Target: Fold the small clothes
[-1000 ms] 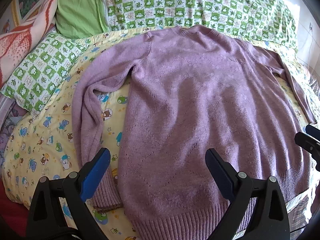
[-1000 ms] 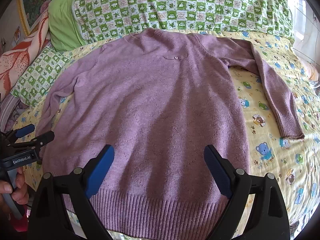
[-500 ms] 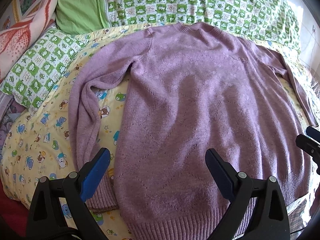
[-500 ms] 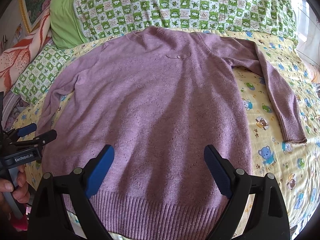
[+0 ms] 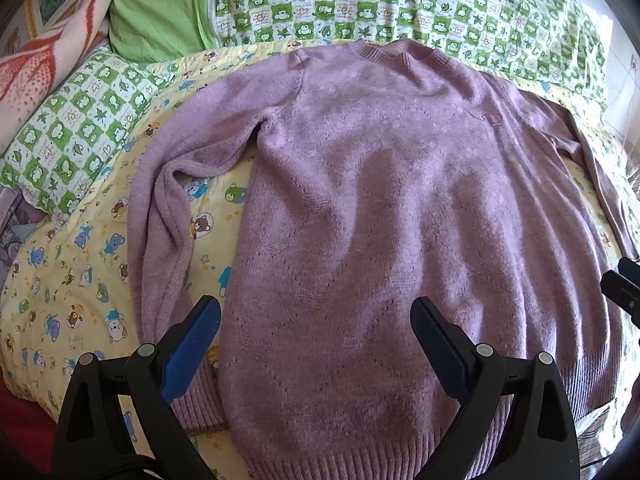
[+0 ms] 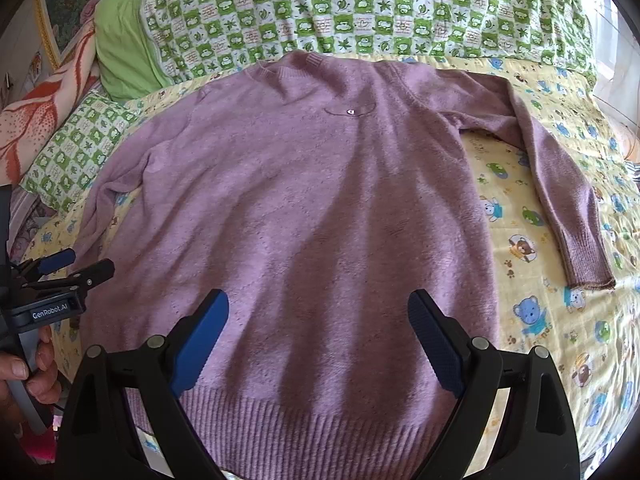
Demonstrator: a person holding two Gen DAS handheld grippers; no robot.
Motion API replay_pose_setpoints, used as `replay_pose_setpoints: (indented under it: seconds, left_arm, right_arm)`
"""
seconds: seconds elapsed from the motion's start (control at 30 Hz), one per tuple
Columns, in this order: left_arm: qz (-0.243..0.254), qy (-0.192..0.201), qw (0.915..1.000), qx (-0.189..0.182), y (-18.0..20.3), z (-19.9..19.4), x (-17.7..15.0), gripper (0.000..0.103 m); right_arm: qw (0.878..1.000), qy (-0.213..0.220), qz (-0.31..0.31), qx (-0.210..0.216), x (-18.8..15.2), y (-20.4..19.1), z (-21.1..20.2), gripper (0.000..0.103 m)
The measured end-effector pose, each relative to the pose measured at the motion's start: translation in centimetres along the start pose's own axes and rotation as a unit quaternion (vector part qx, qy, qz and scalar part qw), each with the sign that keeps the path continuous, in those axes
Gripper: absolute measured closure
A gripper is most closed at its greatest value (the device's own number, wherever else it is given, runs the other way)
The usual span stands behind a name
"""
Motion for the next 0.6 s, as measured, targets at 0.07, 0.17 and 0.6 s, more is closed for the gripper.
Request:
replay_pose_setpoints:
  seconds: [0.07,0.17,0.6]
  left_arm:
    - [-0.001,-0.002,1.0000,0.000,0.0,0.4,0.6,0.007]
    - [-0.002,-0.004,1.0000,0.001,0.1,1.1,1.4,0.007]
    - [-0.007,0.000,1.0000,-0.005,0.8,4.7,8.4,0.007]
  right_arm:
    - [1.000,0.001,0.006,-0.008,0.3,1.0,0.1,0.012]
    - [0.999,-0.001,0.027,-0.025,0.9,3.5,0.4,0.012]
    - [0.985,-0.005,0.087,-0.149,4.6,16.8,2.6,0.012]
Point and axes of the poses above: each gripper's, at about its wrist camera, not at the fingertips, and z roughly the way its jaws point, y to its right, x to its top, the point moved 6 cm from there along z, roughly the way its jaws point, and after that the axes turned 6 degrees about -x, right-handed, at the moved point
